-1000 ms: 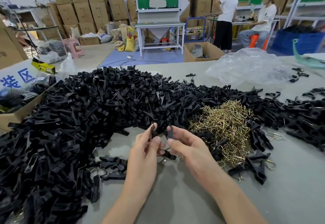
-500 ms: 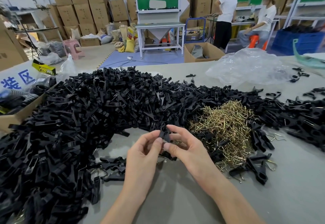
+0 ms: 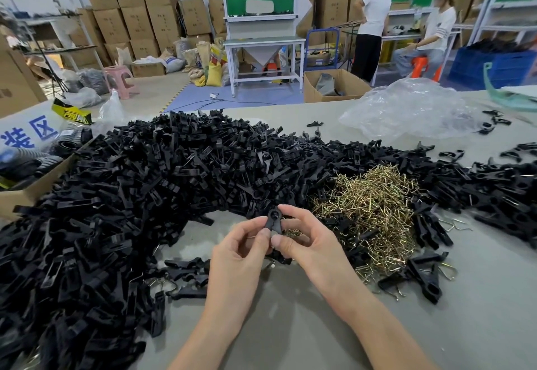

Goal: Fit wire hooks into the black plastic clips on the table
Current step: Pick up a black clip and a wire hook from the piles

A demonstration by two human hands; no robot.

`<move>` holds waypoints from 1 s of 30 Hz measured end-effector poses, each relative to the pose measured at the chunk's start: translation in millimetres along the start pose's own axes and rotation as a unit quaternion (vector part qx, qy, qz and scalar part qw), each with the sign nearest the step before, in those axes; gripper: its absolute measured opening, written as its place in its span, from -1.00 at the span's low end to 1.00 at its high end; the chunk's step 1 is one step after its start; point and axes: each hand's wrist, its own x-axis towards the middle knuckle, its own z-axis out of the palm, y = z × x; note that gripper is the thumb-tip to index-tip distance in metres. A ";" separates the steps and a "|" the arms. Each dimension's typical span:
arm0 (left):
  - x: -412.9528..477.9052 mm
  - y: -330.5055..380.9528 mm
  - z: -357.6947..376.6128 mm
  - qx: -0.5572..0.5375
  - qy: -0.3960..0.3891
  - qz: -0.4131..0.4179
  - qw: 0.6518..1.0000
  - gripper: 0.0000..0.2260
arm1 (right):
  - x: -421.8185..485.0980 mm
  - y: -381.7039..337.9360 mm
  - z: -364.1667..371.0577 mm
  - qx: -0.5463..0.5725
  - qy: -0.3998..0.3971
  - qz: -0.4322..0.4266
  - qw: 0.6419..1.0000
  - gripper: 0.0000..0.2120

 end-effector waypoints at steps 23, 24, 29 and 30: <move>-3.2 0.0 -21.0 0.542 -0.007 0.170 0.823 -0.65 | 1.6 -3.9 -9.0 0.049 0.062 -0.045 0.996 -0.83; -2.9 0.2 -22.8 0.578 -0.008 0.166 0.799 -0.64 | 2.3 -3.8 -10.3 0.060 0.075 -0.044 0.994 -0.83; 0.0 -1.8 -26.3 0.649 -0.088 0.108 0.748 -0.64 | 3.8 -3.2 -10.5 0.074 0.098 -0.038 0.992 -0.77; 1.5 -2.7 -27.0 0.654 -0.094 0.102 0.744 -0.66 | 3.8 -2.9 -10.1 0.072 0.097 -0.038 0.992 -0.76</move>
